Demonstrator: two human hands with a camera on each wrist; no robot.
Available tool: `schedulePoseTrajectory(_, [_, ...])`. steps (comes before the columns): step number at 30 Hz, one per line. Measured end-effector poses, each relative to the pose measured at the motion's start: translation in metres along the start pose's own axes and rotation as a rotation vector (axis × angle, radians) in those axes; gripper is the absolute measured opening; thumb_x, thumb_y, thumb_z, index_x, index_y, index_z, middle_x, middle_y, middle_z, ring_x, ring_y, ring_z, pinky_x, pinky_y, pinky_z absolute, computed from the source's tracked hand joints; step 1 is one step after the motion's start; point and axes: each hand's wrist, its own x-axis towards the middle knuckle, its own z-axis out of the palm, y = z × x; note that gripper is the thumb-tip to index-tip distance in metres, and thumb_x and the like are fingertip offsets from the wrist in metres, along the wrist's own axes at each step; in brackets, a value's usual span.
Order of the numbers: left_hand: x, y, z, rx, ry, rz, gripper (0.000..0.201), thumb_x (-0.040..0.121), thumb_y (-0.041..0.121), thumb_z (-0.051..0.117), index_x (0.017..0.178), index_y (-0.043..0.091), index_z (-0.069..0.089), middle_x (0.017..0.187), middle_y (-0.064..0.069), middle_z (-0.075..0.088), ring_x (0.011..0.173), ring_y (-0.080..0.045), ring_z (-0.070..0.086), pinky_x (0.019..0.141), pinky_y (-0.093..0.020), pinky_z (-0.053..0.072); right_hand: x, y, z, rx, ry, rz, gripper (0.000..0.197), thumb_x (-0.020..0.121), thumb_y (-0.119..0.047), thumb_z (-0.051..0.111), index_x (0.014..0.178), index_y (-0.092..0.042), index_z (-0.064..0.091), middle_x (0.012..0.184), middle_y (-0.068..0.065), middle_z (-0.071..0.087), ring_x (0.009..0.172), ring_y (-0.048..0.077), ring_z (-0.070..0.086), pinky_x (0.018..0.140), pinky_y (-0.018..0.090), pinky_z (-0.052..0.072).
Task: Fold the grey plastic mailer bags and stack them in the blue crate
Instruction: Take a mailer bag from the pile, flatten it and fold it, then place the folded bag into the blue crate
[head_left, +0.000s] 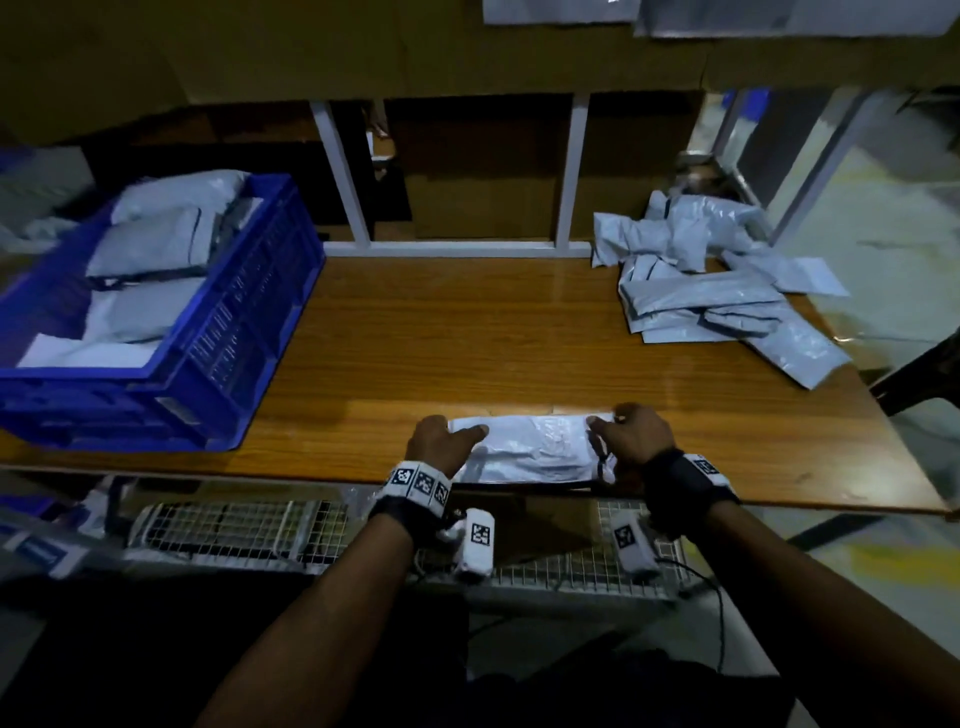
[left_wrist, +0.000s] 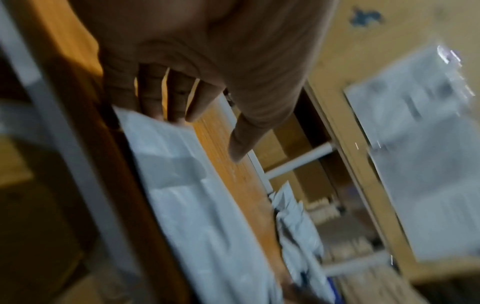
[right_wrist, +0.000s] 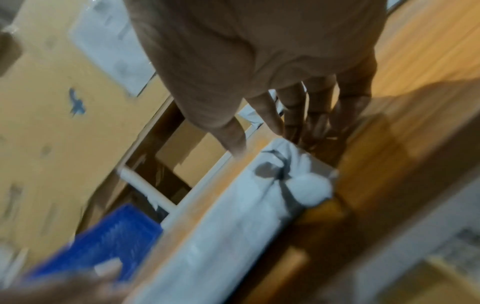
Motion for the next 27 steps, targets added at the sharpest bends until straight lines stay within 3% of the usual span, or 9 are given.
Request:
schedulePoseTrajectory(2, [-0.005,0.005,-0.005,-0.115,-0.003,-0.031,0.084,0.080,0.046,0.083,0.124,-0.019,0.054,0.131,-0.039,0.053,0.117,-0.052,0.058,0.100,-0.054,0.050,-0.003,-0.005,0.000,0.106,0.002,0.040,0.036,0.083,-0.038,0.075,0.070,-0.007,0.065,0.071,0.014,0.070,0.070,0.031,0.067,0.062,0.039,0.054])
schedulePoseTrajectory(5, [-0.009,0.002,-0.016,-0.289,0.056,-0.019,0.036,0.076,0.030,0.089,0.072,0.001,0.068,0.076,-0.024,0.064,0.074,-0.037,0.062,0.082,-0.042,0.051,-0.011,-0.011,-0.004,0.340,-0.025,0.087,0.039,0.084,-0.021,0.082,0.058,-0.012,0.054,0.044,-0.001,0.054,0.046,0.020,0.051,0.049,0.027,0.039])
schedulePoseTrajectory(7, [-0.018,-0.002,-0.028,-0.343,0.047,-0.025,0.028,0.077,0.027,0.090,0.091,0.007,0.075,0.094,-0.013,0.071,0.093,-0.029,0.065,0.097,-0.039,0.050,-0.020,-0.020,-0.008,0.469,-0.086,0.104,0.036,0.088,-0.015,0.081,0.068,-0.014,0.051,0.040,-0.004,0.046,0.038,0.015,0.040,0.046,0.024,0.032])
schedulePoseTrajectory(10, [-0.030,-0.008,-0.055,-0.390,0.073,0.002,0.062,0.077,0.025,0.090,0.129,0.002,0.066,0.134,-0.011,0.066,0.123,-0.027,0.061,0.105,-0.041,0.049,-0.035,-0.043,-0.010,0.610,-0.198,0.053,0.021,0.090,-0.016,0.079,0.083,-0.003,0.063,0.061,0.012,0.055,0.047,0.019,0.045,0.052,0.032,0.039])
schedulePoseTrajectory(14, [-0.048,-0.021,-0.121,-0.523,0.144,0.030,0.057,0.077,0.022,0.090,0.126,0.005,0.067,0.127,-0.011,0.068,0.114,-0.025,0.063,0.094,-0.039,0.052,-0.057,-0.097,-0.015,0.826,-0.318,-0.052,0.020,0.095,-0.008,0.071,0.112,0.003,0.071,0.085,0.017,0.077,0.067,0.026,0.072,0.061,0.036,0.057])
schedulePoseTrajectory(18, [-0.065,-0.031,-0.208,-0.768,0.230,0.031,0.057,0.080,0.019,0.086,0.130,0.006,0.062,0.117,-0.018,0.071,0.098,-0.033,0.069,0.076,-0.040,0.052,-0.078,-0.168,-0.014,0.965,-0.487,-0.147,0.018,0.100,-0.006,0.063,0.115,0.003,0.067,0.080,0.014,0.071,0.045,0.013,0.062,0.040,0.023,0.046])
schedulePoseTrajectory(20, [-0.073,-0.033,-0.252,-0.826,0.227,0.050,0.038,0.090,0.014,0.076,0.125,0.004,0.066,0.111,-0.020,0.073,0.089,-0.031,0.068,0.071,-0.037,0.057,-0.083,-0.208,-0.010,1.000,-0.532,-0.188,0.024,0.096,-0.013,0.070,0.116,0.000,0.067,0.086,0.016,0.068,0.051,0.021,0.061,0.046,0.022,0.048])
schedulePoseTrajectory(24, [-0.068,-0.055,-0.334,-0.838,0.247,0.091,0.033,0.090,0.018,0.075,0.119,0.003,0.071,0.112,-0.021,0.074,0.094,-0.034,0.066,0.088,-0.044,0.053,-0.086,-0.292,0.012,1.036,-0.586,-0.256,0.025,0.099,-0.012,0.065,0.120,0.000,0.068,0.101,0.018,0.076,0.066,0.023,0.070,0.048,0.025,0.055])
schedulePoseTrajectory(27, [-0.028,-0.077,-0.405,-0.786,0.283,0.125,0.036,0.086,0.020,0.080,0.118,0.007,0.071,0.111,-0.019,0.075,0.091,-0.031,0.070,0.080,-0.038,0.057,-0.087,-0.363,0.038,1.048,-0.584,-0.274,0.023,0.098,-0.010,0.066,0.118,0.002,0.068,0.095,0.017,0.076,0.058,0.022,0.063,0.040,0.023,0.049])
